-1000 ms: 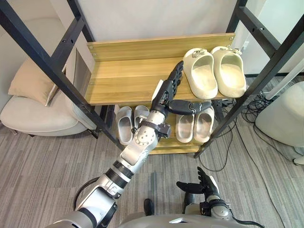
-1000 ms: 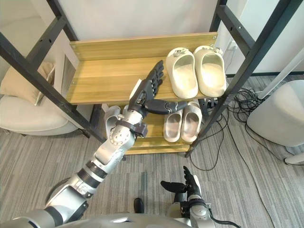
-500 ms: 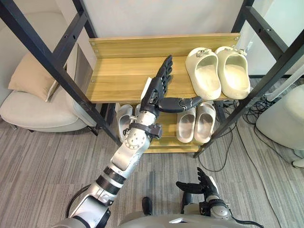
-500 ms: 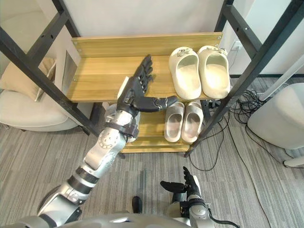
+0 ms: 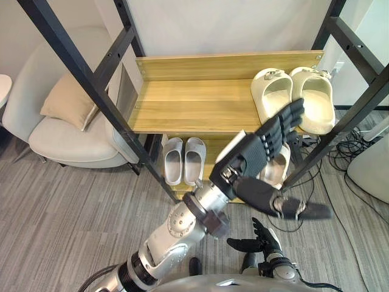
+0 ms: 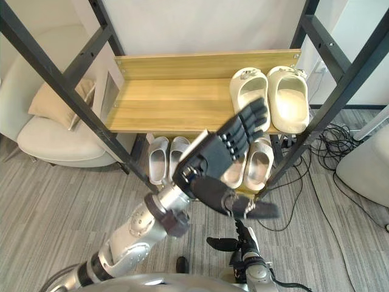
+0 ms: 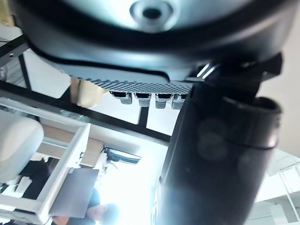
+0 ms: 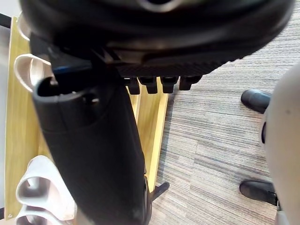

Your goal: Organize the slippers on the shoe rack

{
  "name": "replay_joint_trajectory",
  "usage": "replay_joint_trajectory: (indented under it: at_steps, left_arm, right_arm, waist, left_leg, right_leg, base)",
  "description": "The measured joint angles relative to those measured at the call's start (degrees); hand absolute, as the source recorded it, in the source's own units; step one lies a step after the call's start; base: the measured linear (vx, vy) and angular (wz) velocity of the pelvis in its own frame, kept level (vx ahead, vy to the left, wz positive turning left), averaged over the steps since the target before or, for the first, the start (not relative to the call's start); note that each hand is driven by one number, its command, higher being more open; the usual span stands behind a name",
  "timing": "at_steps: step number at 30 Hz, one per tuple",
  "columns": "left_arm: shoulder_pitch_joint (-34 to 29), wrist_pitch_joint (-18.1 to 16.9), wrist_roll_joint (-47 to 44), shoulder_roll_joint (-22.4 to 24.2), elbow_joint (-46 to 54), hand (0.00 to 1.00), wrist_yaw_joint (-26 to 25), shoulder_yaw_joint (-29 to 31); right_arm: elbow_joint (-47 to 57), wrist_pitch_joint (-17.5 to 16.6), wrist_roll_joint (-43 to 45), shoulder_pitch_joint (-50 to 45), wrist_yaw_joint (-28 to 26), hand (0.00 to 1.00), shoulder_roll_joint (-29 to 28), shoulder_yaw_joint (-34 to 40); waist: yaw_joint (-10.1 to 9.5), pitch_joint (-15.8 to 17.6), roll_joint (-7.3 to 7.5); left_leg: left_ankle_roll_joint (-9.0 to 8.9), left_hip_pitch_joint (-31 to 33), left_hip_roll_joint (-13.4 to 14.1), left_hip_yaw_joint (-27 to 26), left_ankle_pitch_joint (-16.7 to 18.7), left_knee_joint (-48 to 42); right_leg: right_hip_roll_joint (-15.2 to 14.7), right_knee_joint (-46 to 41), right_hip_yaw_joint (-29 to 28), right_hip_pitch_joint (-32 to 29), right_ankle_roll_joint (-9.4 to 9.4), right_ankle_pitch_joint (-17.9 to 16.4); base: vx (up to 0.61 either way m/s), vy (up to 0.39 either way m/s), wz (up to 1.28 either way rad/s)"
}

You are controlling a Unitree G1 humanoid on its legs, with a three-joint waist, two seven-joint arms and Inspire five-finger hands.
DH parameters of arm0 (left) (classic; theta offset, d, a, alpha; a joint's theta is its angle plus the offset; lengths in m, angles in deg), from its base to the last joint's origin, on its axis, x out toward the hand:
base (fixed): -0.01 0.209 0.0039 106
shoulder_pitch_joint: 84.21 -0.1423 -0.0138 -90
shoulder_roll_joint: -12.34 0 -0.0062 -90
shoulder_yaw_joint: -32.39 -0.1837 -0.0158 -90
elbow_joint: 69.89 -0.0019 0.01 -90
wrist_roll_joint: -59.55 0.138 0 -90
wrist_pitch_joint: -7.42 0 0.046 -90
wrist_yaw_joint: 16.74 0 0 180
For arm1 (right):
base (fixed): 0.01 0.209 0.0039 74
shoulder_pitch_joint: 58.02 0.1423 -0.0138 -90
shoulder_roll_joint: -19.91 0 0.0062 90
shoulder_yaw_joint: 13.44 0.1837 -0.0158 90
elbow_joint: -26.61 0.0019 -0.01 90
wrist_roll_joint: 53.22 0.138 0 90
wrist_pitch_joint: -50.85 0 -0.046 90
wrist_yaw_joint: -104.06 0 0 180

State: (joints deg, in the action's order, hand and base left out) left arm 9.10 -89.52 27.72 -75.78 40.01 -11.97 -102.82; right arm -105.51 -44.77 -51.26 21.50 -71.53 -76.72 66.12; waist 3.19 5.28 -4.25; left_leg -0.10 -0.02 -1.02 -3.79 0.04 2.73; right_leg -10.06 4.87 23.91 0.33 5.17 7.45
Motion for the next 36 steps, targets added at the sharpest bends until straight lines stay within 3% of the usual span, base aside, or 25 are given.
replay_joint_trajectory:
  at_steps: [8,12,17,25,36]
  left_arm:
    - [-8.2,2.2,7.3,0.1,-25.9,1.0,1.5,3.3]
    - [-12.3,2.9,14.3,0.5,-38.6,1.0,-0.2,13.8]
    - [-13.2,3.1,20.9,2.3,-49.5,1.0,-4.5,25.9]
    - [-13.2,3.1,28.1,4.2,-62.3,1.0,-10.2,37.5]
    - [-13.1,3.2,28.0,7.4,-68.2,1.0,-13.2,44.5]
  right_arm:
    - [-1.4,0.0,-1.9,1.5,0.0,1.0,-0.4,-1.0]
    - [-1.5,0.0,-1.9,1.6,0.0,1.0,-1.8,-1.0]
    - [-2.8,0.0,-1.9,2.2,0.2,1.0,-2.7,-0.6]
    - [-4.2,0.0,-2.0,2.9,1.0,1.0,-4.4,1.1]
    - [-6.7,0.1,-2.0,3.4,1.3,1.0,-5.2,2.7]
  waist:
    - [0.0,0.1,1.17]
    - [-0.12,0.9,3.45]
    - [-0.53,1.0,4.39]
    - [-1.73,1.5,5.78]
    - [-2.97,1.8,6.52]
  left_leg:
    - [-0.17,-0.8,0.9,0.9,-0.8,0.2]
    - [-0.62,-0.9,1.5,0.9,-1.0,0.5]
    - [-0.87,-1.1,1.6,0.6,-0.9,0.8]
    - [-1.01,-1.8,1.9,-0.5,-0.6,0.8]
    - [-0.97,-3.4,2.1,-2.6,0.0,0.6]
  right_leg:
    - [1.0,0.2,1.1,0.8,-0.63,-0.4]
    - [1.7,0.2,1.2,0.8,-0.86,-0.6]
    - [1.8,0.3,0.9,0.7,-0.87,-0.6]
    - [2.0,0.3,-0.3,0.7,-0.89,-0.6]
    - [2.4,0.0,-2.5,1.3,-0.9,-0.6]
  base:
    - [-0.01,-0.011,0.04]
    - [-0.01,-0.006,0.0]
    - [0.0,0.003,-0.02]
    - [0.0,0.004,-0.08]
    - [-0.01,0.003,-0.1]
